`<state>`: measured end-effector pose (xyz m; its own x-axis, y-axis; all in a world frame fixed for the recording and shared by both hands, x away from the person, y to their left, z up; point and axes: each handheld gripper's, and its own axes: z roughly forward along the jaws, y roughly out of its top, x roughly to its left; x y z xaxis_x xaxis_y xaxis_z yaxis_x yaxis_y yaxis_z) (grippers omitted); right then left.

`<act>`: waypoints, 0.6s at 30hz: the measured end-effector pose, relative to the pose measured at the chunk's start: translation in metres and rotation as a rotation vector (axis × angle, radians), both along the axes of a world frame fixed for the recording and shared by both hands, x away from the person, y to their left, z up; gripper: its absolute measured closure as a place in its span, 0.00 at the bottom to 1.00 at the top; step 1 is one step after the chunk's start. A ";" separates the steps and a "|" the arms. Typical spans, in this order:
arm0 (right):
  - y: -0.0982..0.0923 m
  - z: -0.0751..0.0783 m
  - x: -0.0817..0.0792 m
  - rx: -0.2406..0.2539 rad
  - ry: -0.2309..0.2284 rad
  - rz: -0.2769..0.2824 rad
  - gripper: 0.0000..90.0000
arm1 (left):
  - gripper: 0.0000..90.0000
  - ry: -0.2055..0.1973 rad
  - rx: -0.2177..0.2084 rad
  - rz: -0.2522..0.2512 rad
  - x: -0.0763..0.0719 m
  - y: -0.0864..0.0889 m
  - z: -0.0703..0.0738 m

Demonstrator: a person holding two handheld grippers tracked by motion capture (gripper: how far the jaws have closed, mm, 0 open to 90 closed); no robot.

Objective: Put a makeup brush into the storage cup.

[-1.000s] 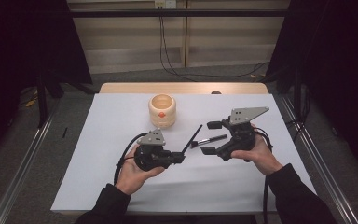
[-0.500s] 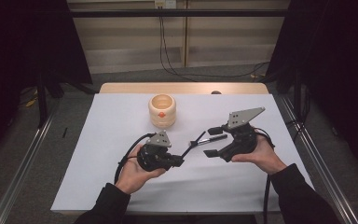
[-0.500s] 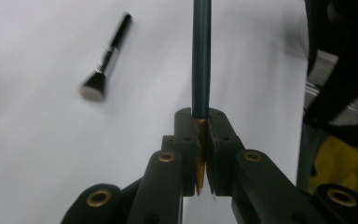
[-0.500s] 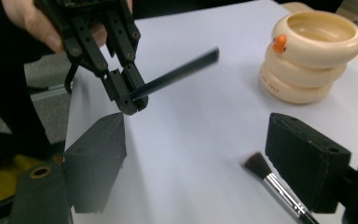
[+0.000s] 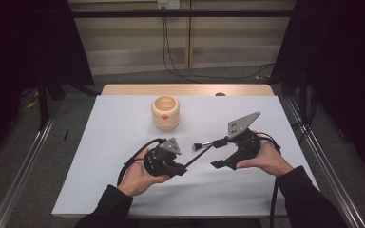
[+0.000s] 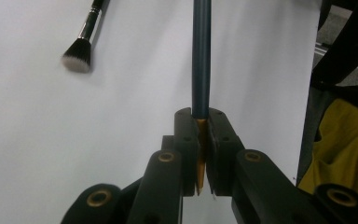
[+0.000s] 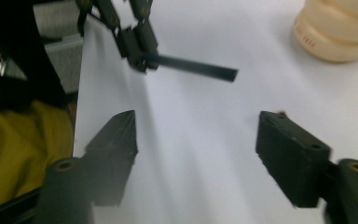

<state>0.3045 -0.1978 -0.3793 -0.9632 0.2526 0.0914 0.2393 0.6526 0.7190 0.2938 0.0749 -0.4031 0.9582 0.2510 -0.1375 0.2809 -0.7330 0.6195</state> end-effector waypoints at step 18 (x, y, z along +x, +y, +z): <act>0.004 -0.012 0.002 -0.134 0.057 0.060 0.49 | 0.94 0.008 0.139 -0.064 -0.004 -0.016 -0.005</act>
<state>0.3063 -0.1939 -0.3913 -0.9711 0.2088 0.1154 0.2351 0.7558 0.6111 0.2898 0.0585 -0.4082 0.9720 0.2060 -0.1130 0.2347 -0.8281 0.5090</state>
